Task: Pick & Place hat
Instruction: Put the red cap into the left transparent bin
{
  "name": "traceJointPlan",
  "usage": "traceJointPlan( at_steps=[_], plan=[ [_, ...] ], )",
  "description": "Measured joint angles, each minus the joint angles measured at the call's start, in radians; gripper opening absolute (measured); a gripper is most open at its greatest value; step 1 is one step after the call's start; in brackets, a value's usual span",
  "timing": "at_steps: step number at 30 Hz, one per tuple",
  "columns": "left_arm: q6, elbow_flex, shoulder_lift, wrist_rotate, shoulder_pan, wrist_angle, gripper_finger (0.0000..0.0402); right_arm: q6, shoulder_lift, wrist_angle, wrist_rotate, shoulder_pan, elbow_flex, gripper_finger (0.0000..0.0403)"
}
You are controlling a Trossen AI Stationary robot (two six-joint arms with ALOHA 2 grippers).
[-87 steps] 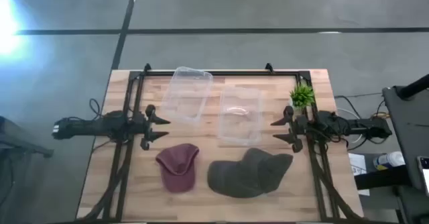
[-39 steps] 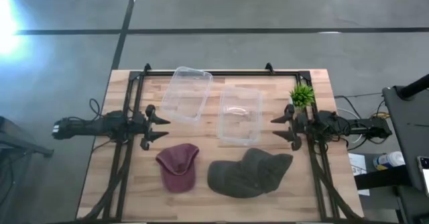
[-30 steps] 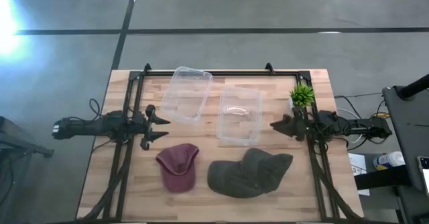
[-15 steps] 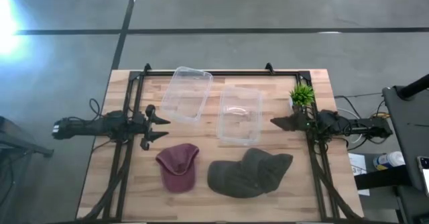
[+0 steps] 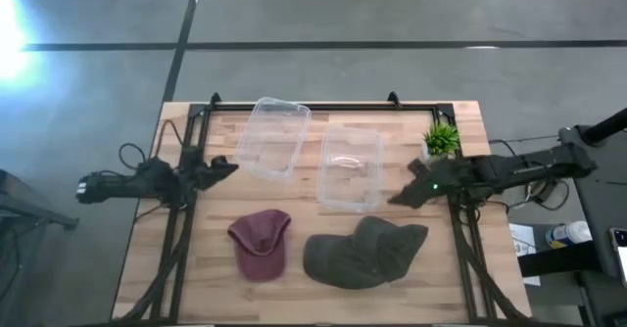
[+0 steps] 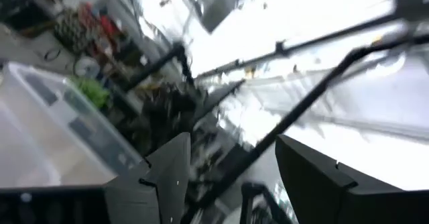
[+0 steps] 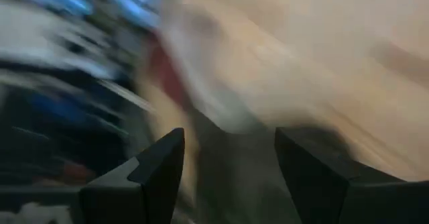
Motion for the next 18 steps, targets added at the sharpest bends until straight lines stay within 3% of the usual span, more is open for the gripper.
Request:
traceJointPlan(
  at_steps=[4,8,10,12,18],
  plan=[
    [0.023,0.000,0.001,-0.086,0.000,0.001,0.0213,-0.040,0.160,-0.340,-0.045,0.042,0.179,0.0228],
    [-0.015,0.000,0.006,-0.277,0.000,0.092,0.0213,-0.042,0.256,-0.418,-0.063,0.080,0.279,0.0228],
    [-0.085,0.012,0.023,-0.253,-0.003,0.092,0.0213,-0.044,0.286,-0.418,-0.064,0.095,0.314,0.0228],
    [-0.158,0.060,0.065,-0.166,-0.015,0.010,0.0211,-0.043,0.314,-0.418,-0.068,0.108,0.335,0.0228],
    [-0.257,0.334,0.356,-0.075,-0.108,-0.530,0.0186,-0.006,0.380,-0.376,-0.161,0.150,0.332,0.0228]
  ],
)
